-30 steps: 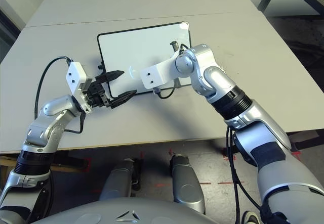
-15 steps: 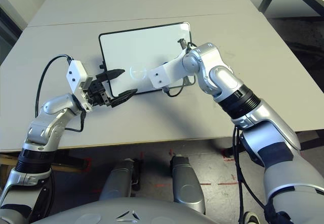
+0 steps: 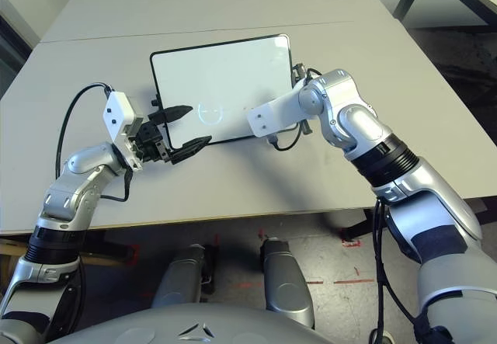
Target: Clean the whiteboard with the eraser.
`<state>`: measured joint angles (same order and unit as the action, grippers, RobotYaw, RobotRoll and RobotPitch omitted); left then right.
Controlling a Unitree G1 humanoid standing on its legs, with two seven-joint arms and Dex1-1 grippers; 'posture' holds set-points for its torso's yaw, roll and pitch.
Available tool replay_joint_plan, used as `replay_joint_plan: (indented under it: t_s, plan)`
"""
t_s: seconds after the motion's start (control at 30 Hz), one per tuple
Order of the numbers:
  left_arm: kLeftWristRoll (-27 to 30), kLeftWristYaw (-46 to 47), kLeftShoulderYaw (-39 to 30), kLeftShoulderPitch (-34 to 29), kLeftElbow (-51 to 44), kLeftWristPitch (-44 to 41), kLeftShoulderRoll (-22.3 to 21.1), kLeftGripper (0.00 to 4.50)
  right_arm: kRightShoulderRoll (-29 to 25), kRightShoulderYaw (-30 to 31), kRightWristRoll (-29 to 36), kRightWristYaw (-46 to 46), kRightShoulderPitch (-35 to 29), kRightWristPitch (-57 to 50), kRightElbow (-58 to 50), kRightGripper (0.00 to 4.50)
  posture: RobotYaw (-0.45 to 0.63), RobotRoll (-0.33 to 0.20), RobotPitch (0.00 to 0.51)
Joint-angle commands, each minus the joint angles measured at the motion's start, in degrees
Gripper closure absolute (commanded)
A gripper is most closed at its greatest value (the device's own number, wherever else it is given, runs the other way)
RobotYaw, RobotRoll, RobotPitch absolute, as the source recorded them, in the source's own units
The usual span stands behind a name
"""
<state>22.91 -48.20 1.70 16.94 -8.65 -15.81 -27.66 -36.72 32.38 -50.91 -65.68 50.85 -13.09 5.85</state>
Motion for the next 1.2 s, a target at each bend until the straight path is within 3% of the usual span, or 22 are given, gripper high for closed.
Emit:
replay_joint_plan:
  t_s: [0.03, 0.47, 1.2]
  plan:
    - [-0.7, -0.3, 0.9, -0.2, 0.0, 0.3, 0.1, 0.00, -0.3, -0.7, -1.0, 0.3, -0.5, -0.6, 1.2, 4.39, -0.14, 0.000, 0.142]
    - [-0.8, -0.7, 0.9, 0.0, 0.3, 0.4, 0.0, 0.00, -1.1, -1.8, -1.8, 1.7, -0.7, -1.1, 2.8, 4.39, -0.14, 0.000, 0.143]
    - [-0.9, -0.6, 0.7, -0.4, 0.2, 0.3, -0.1, 0.00, 8.8, 0.6, -3.6, -2.1, -0.7, -4.2, -2.3, 4.39, -0.13, 0.000, 0.143]
